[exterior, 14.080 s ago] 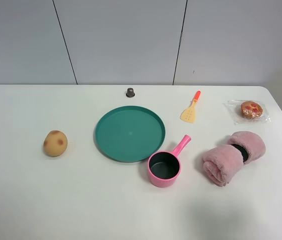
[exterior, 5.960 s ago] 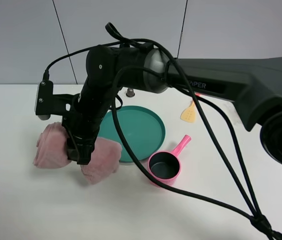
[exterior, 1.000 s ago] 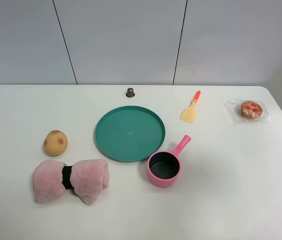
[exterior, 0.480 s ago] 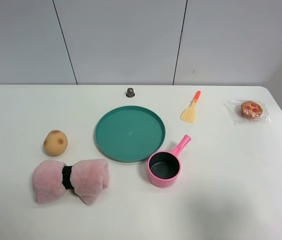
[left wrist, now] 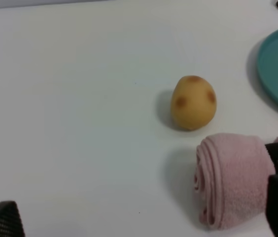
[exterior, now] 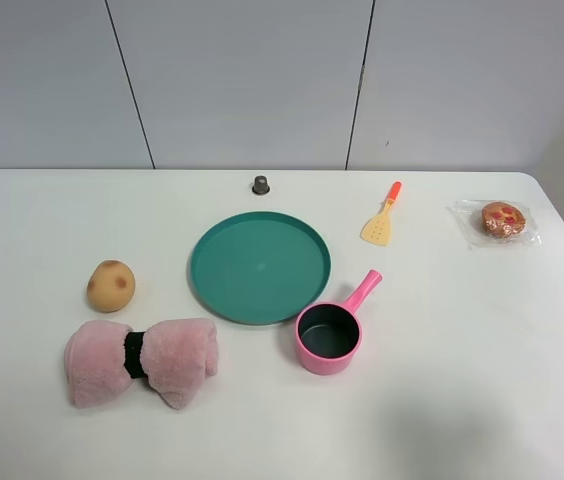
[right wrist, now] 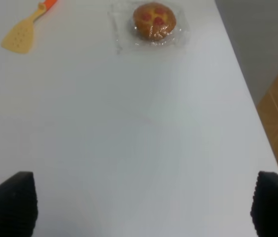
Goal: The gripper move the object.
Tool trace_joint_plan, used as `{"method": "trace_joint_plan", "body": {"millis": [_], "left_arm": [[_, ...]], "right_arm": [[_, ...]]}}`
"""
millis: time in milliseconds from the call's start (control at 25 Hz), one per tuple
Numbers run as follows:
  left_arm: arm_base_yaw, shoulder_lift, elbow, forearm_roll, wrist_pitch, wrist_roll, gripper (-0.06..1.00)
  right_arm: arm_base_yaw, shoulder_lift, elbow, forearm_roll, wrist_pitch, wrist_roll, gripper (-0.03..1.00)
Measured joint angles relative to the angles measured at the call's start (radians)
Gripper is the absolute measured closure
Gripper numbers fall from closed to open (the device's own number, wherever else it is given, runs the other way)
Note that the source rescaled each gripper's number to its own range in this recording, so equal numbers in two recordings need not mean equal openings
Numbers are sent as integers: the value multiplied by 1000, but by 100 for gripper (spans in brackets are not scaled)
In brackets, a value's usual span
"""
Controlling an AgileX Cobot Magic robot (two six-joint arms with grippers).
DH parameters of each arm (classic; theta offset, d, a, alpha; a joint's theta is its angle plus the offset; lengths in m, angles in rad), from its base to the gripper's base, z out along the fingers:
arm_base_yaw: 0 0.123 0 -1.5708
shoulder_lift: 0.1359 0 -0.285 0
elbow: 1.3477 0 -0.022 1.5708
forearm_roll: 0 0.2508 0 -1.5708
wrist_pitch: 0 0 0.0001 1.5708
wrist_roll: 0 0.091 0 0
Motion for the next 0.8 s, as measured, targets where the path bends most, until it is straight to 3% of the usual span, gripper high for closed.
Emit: {"method": "trace_joint_plan", "body": {"millis": [800], "left_arm": [[0, 0, 0, 0, 0, 0, -6]], "right_arm": [[0, 0, 6, -1, -7, 11, 4]]}}
